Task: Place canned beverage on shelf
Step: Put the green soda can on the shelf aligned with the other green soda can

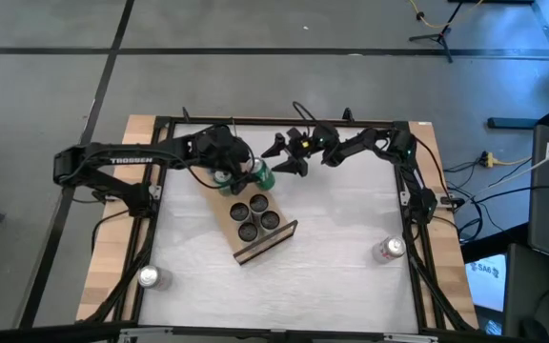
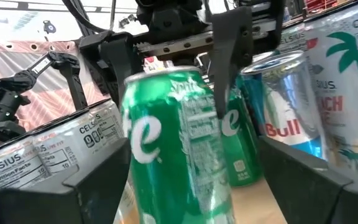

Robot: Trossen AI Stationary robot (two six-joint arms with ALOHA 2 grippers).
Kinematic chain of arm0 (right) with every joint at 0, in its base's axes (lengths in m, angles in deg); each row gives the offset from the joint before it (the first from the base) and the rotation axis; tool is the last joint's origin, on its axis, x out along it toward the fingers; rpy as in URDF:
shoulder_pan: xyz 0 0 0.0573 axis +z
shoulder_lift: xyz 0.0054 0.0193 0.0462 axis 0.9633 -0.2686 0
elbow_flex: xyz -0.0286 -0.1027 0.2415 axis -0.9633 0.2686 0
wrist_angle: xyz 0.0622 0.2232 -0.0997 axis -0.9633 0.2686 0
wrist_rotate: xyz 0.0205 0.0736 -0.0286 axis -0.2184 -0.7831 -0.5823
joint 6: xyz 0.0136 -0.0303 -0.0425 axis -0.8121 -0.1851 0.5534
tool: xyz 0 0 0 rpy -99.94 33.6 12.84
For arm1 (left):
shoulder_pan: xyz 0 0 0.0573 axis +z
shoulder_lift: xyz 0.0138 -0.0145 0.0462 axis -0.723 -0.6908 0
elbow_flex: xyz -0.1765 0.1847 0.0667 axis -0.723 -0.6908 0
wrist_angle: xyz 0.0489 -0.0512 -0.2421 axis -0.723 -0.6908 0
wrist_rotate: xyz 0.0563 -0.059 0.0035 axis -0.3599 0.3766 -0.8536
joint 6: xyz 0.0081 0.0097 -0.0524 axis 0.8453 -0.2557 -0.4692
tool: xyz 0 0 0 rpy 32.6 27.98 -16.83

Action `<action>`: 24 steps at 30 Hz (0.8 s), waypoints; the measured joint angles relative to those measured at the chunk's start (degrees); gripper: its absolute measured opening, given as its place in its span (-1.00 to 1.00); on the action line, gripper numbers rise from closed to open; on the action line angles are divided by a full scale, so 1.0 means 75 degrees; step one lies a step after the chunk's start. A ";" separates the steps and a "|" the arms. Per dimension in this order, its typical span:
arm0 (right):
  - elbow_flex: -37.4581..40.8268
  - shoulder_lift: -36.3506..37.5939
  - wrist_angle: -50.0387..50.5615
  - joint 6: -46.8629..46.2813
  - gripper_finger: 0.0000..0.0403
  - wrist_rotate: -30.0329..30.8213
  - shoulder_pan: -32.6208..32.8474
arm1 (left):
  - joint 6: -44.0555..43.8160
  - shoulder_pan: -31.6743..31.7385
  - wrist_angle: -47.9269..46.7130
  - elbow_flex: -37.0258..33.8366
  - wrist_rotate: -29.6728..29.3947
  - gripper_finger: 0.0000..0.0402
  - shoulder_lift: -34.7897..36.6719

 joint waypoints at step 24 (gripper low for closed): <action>0.0009 -0.0003 0.1135 0.0098 0.70 0.0336 -0.0004 | -0.0026 0.0007 -0.1432 0.0012 -0.0638 0.44 0.0858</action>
